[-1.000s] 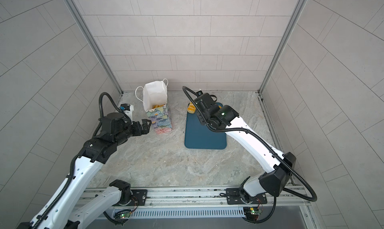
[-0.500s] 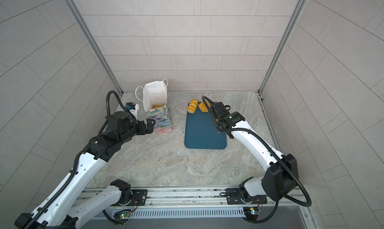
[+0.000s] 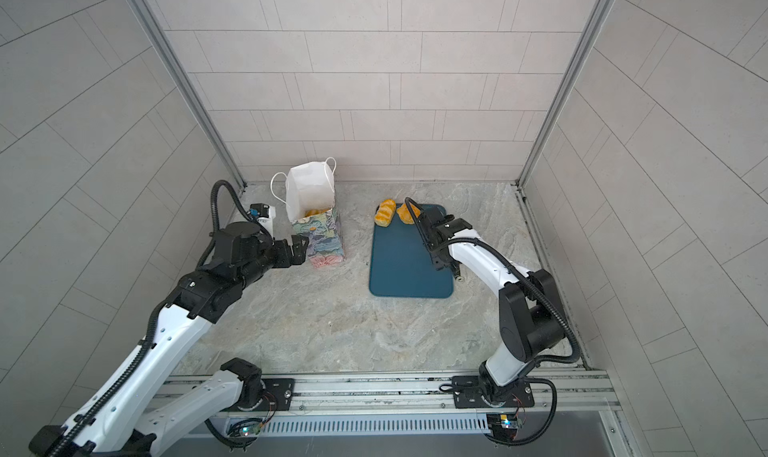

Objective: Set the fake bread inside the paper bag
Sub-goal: 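Move the empty tongs with the right gripper back over the teal tray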

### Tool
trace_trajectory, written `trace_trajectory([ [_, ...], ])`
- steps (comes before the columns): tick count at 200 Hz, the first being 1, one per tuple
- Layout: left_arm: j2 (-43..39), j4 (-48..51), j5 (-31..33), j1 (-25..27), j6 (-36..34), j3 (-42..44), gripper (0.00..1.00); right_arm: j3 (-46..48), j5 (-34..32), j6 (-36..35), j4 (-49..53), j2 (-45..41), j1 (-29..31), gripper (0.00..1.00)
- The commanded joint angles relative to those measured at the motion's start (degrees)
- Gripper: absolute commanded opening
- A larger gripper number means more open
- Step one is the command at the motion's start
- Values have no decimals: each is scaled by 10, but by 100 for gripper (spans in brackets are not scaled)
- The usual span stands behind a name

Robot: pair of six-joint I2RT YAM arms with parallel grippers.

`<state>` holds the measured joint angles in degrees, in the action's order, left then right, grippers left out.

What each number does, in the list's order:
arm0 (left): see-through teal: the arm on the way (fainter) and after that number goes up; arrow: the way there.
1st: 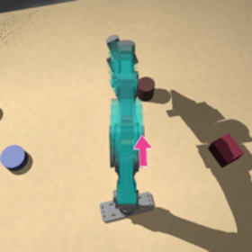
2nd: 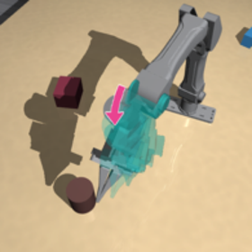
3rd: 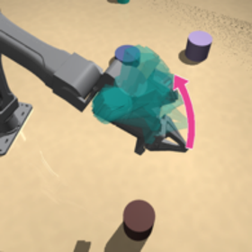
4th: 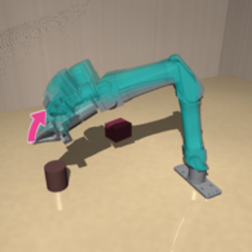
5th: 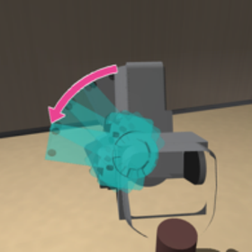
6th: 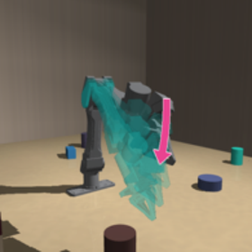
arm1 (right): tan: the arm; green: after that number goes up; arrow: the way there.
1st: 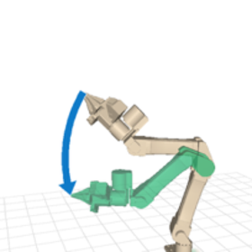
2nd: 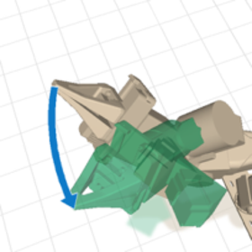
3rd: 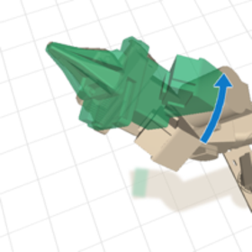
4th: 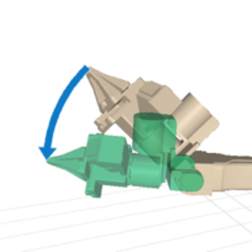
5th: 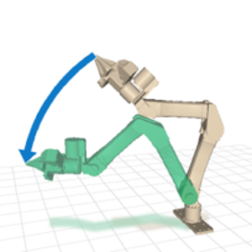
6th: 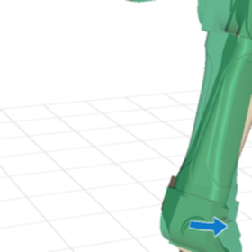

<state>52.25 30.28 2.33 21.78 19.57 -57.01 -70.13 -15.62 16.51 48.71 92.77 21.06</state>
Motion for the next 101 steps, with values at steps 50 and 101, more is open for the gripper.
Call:
trace_trajectory([
  [50, -11, -4, 20, 2, -7, -8, 100, -18, 0, 35, -32, 37, -16, 59],
  [101, -11, -3, 22, 2, -8, -7, 100, -41, 5, 50, -38, 69, -16, 61],
])
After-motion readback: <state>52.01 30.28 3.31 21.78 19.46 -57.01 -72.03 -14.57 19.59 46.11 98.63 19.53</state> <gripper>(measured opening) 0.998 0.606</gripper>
